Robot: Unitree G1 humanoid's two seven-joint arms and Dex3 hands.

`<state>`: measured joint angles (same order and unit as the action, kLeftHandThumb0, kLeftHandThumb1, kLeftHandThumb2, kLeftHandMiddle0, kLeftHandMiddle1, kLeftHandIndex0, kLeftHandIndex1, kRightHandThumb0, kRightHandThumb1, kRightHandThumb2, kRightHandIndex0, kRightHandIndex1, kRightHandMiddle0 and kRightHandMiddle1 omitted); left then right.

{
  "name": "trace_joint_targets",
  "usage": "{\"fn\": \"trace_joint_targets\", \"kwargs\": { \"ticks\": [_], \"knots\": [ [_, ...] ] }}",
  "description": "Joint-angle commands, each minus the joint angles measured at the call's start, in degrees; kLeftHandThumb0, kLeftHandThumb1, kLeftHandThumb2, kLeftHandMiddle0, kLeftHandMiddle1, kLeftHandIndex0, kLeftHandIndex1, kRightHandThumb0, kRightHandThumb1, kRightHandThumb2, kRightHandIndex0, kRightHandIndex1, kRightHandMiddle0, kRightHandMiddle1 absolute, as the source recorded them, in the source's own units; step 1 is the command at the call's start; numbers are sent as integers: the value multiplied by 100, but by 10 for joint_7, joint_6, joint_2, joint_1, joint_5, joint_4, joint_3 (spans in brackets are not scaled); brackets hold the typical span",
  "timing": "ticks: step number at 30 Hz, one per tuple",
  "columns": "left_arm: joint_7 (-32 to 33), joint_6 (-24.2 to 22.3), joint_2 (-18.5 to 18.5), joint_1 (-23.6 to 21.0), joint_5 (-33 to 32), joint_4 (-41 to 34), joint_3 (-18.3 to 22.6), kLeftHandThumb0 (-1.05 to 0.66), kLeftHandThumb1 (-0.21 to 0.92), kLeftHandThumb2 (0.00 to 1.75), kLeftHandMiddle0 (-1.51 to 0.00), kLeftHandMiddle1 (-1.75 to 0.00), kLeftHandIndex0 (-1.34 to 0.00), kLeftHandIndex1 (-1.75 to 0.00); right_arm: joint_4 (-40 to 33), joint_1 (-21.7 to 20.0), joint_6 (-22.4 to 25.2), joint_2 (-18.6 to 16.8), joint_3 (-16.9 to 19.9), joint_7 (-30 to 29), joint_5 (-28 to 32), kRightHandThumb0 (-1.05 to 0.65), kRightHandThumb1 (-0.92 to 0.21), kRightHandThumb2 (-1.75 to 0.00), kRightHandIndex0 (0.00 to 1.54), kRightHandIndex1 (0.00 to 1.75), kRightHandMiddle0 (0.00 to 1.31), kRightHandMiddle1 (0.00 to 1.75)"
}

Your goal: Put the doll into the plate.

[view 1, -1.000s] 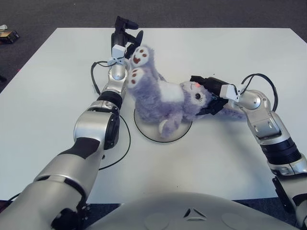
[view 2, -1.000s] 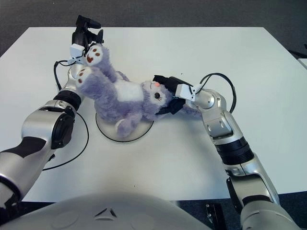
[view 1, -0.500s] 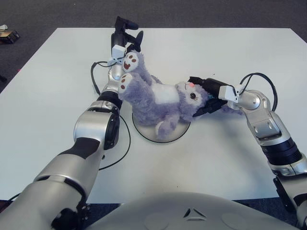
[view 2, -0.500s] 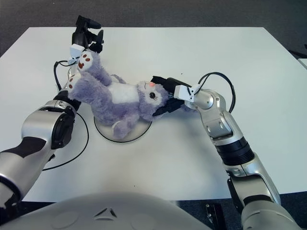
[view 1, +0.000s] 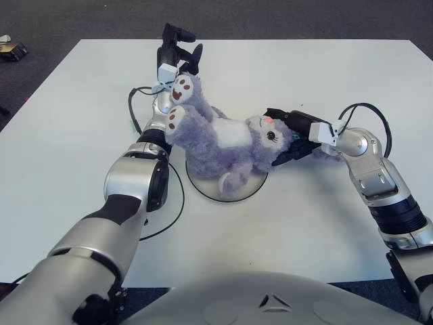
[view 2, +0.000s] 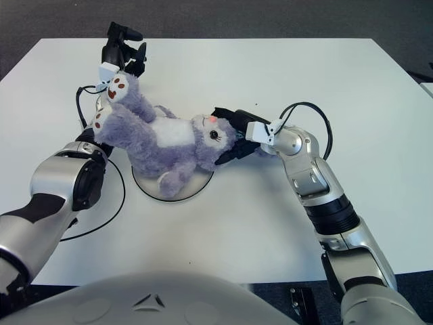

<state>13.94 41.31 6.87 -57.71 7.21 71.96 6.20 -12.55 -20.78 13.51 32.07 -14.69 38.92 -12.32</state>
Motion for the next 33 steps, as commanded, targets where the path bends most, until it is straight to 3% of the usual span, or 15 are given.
{"fn": "trace_joint_targets", "kwargs": {
  "ticks": [1,7,15,16,20,23,29,31,33],
  "knots": [
    [4,7,0,7,0,-2,-1,-35,92,40,-46,-175,-31,-163,5,8,-5,1,2,3,4,-69,-83,0,31,1,24,7],
    [5,5,-1,8,1,-2,-2,-35,92,40,-46,-175,-32,-162,7,-15,21,27,27,50,38,-83,-86,-1,16,0,21,3],
    [5,5,-1,8,1,-2,-2,-35,92,39,-46,-175,-32,-162,8,-16,23,30,30,54,42,-86,-87,-1,14,0,20,2],
    [6,5,-2,8,2,-1,-3,-35,92,39,-46,-175,-32,-162,16,-25,28,35,49,65,64,-86,-87,-1,14,0,20,2],
    [9,5,-2,10,6,1,-6,-35,92,38,-46,-175,-33,-161,40,-62,70,43,83,88,109,-87,-87,0,32,2,26,3],
    [9,6,-2,10,7,2,-8,-35,92,38,-47,-175,-34,-160,45,-80,104,45,89,93,122,-87,-87,0,34,1,29,4],
    [10,5,-2,11,6,1,-10,-35,92,38,-47,-175,-34,-160,44,-84,115,48,88,93,128,-87,-87,0,35,0,31,3],
    [8,6,-1,12,7,3,-11,-35,92,37,-48,-175,-34,-160,21,-98,197,42,120,69,147,-86,-86,0,34,0,31,3],
    [7,7,0,12,7,3,-12,-35,92,37,-49,-175,-34,-159,10,-106,238,39,136,56,157,-84,-85,0,33,1,31,3]
  ]
}}
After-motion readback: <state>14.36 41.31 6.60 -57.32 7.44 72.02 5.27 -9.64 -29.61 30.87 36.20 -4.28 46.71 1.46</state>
